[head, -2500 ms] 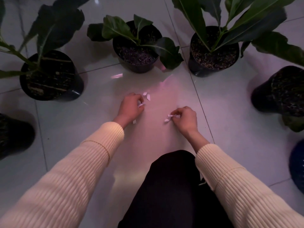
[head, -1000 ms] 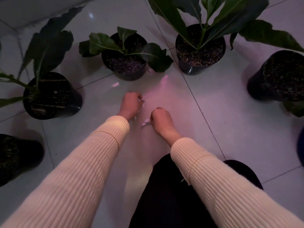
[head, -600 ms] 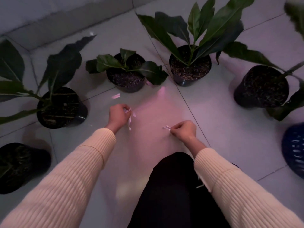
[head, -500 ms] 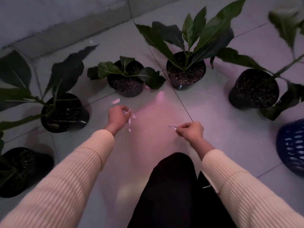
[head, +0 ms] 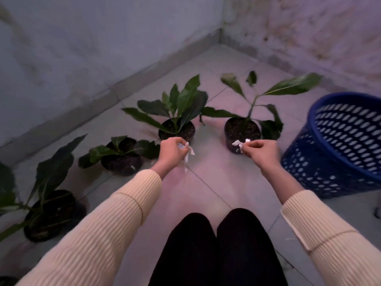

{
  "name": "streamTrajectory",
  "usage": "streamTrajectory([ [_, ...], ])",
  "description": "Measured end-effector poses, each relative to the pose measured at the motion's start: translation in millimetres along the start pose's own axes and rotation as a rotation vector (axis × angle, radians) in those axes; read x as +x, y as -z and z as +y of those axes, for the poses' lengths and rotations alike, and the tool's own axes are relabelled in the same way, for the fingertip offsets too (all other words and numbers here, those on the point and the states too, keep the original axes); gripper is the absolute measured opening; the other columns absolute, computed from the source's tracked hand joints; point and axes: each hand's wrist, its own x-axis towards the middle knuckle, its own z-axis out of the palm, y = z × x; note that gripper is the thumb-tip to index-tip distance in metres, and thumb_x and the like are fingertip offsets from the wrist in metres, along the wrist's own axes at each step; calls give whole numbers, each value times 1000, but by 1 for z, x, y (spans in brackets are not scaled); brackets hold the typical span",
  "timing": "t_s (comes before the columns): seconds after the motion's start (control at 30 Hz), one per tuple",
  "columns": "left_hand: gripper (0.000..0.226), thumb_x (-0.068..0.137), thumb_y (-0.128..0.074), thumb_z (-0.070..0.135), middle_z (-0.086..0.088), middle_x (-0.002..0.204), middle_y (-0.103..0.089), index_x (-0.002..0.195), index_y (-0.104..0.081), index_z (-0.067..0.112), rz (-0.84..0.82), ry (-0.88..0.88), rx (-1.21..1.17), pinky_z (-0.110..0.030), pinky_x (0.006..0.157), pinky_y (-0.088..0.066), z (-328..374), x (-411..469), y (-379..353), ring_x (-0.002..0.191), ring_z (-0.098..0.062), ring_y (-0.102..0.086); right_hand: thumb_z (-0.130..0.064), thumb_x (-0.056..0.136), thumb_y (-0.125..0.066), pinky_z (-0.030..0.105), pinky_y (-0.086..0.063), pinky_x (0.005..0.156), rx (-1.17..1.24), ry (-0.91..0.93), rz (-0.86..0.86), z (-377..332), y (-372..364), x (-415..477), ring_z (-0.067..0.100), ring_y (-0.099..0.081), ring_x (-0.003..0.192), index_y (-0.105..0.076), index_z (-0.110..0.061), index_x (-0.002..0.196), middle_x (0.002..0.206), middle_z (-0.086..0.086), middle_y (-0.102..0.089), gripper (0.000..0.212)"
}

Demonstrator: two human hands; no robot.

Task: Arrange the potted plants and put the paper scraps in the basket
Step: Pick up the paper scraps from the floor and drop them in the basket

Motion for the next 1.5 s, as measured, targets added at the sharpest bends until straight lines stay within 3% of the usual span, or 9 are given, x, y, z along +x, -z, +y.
streamTrajectory([
  [0.23,14,80,-70,20,-7,81,-65,91,-68,10,-145,-264,-93,-35,70,-57,145,4,-69,77,-24,-66,-14,71,-82,35,-58,84,67,118,244,-34,116,14,13,-70,80,-76,-17,82,78,-4,-72,13],
  [0.4,10,82,-69,23,6,78,-57,90,-64,20,-222,-416,-104,-18,61,-47,226,-7,-129,66,-4,-55,-17,71,-83,35,-59,80,77,77,451,-17,185,30,12,-70,76,-76,-21,74,73,-8,-71,9],
  [0.6,6,83,-66,22,-2,87,-66,87,-65,17,-318,-537,-102,-35,74,-57,281,-20,-188,75,-17,-65,-15,77,-76,28,-51,88,-160,59,588,20,235,41,20,-69,87,-78,-11,84,87,6,-76,8],
  [0.73,8,84,-64,21,-2,86,-68,87,-67,14,-332,-600,-74,-38,80,-55,296,-24,-222,81,-18,-63,-9,81,-71,19,-42,79,-312,90,600,38,249,44,17,-64,78,-77,-5,88,89,11,-76,10],
  [0.87,13,85,-63,20,-1,91,-67,95,-68,13,-311,-658,-46,-29,79,-49,300,-23,-245,82,-12,-55,-4,84,-66,19,-42,79,-375,98,539,54,253,47,15,-62,77,-76,-3,92,94,12,-75,13],
  [1.0,18,86,-61,17,-6,103,-64,102,-67,11,-319,-706,27,-22,75,-35,304,-21,-259,86,-14,-51,-5,85,-64,24,-47,79,-427,84,496,65,251,49,20,-66,85,-75,-5,97,98,11,-75,17],
  [1.17,29,87,-58,8,-11,122,-56,115,-64,14,-451,-773,203,-24,86,-40,303,-17,-266,102,-23,-57,-8,84,-60,30,-51,80,-478,72,475,66,247,52,26,-67,92,-72,-9,108,104,10,-73,27],
  [1.37,50,80,-69,12,-14,145,-39,127,-57,22,-579,-843,411,-36,108,-33,293,-14,-268,131,-28,-42,-16,85,-59,29,-52,61,-562,22,550,65,236,52,23,-64,68,-72,-11,102,82,8,-72,22],
  [1.5,54,78,-69,9,-14,148,-36,129,-55,20,-583,-889,460,-38,110,-32,289,-14,-269,134,-29,-38,-15,83,-61,25,-42,56,-615,-12,594,66,235,54,21,-56,65,-72,-11,95,78,6,-70,16],
])
